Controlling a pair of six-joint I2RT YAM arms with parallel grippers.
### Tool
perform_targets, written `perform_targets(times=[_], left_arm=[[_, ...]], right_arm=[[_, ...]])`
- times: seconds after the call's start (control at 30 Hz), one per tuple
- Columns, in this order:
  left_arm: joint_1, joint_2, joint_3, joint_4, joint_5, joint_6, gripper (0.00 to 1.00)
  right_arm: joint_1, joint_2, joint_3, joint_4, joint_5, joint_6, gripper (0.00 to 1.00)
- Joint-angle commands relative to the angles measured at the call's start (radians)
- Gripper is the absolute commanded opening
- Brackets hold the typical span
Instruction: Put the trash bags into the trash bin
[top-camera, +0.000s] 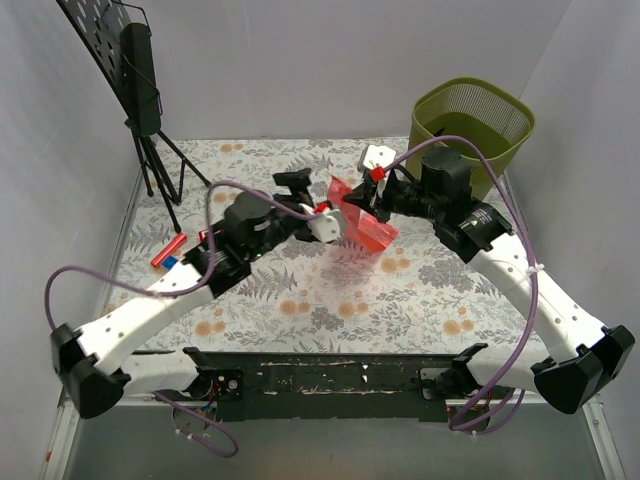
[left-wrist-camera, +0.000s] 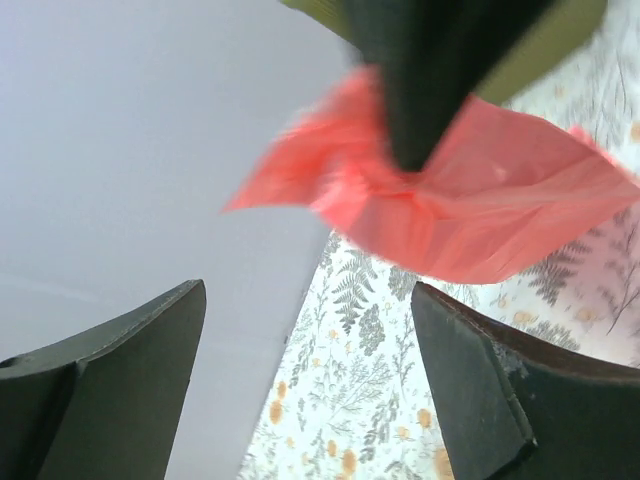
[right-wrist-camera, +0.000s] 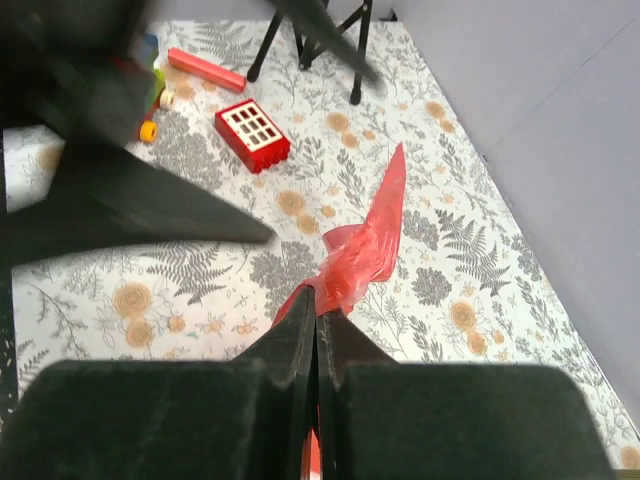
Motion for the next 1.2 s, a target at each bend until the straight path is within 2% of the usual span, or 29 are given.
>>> perform_targets(times=[0.0,0.03,0.07,0.2,0.3,0.4,0.53,0.67,0.87,1.17], left_arm=[[0.024,-0.196,0.096,-0.169,-0.016,-0.411,0.79],[0.039,-0.208,0.108,-0.230,0.025,-0.475,0.69],[0.057,-0.219,0.117,-0.281,0.094,-0.524,0.64],[0.105,-0.206,0.150,-0.415,0.341,-0.678,0.47],[0.149,-0.123,0.186,-0.424,0.442,-0.785,0.35],[0.254,-0.039,0.226,-0.378,0.591,-0.847,0.28],[0.280,0.057,0.288,-0.337,0.676,-0.905,0.29],[0.283,0.074,0.271,-0.236,0.693,-0.980,0.45],[0.283,0.097,0.274,-0.161,0.674,-1.082,0.54],[0.283,0.161,0.285,-0.099,0.712,-1.180,0.57]], right_arm=[[-0.023,-0.006,-0.017,0.079,-0.047,0.096,0.01],[-0.024,-0.009,-0.020,0.080,-0.051,0.104,0.01],[-0.024,-0.011,-0.025,0.085,-0.053,0.115,0.01],[-0.024,-0.009,-0.026,0.079,-0.042,0.136,0.01],[-0.026,-0.005,-0.017,0.067,-0.027,0.133,0.01],[-0.026,-0.002,-0.008,0.053,-0.006,0.118,0.01],[-0.026,0.010,0.006,0.042,0.036,0.101,0.01],[-0.023,0.027,0.021,0.042,0.060,0.097,0.01],[-0.018,0.035,0.020,0.047,0.088,0.077,0.01],[0.005,0.027,0.003,0.059,0.106,0.035,0.01]])
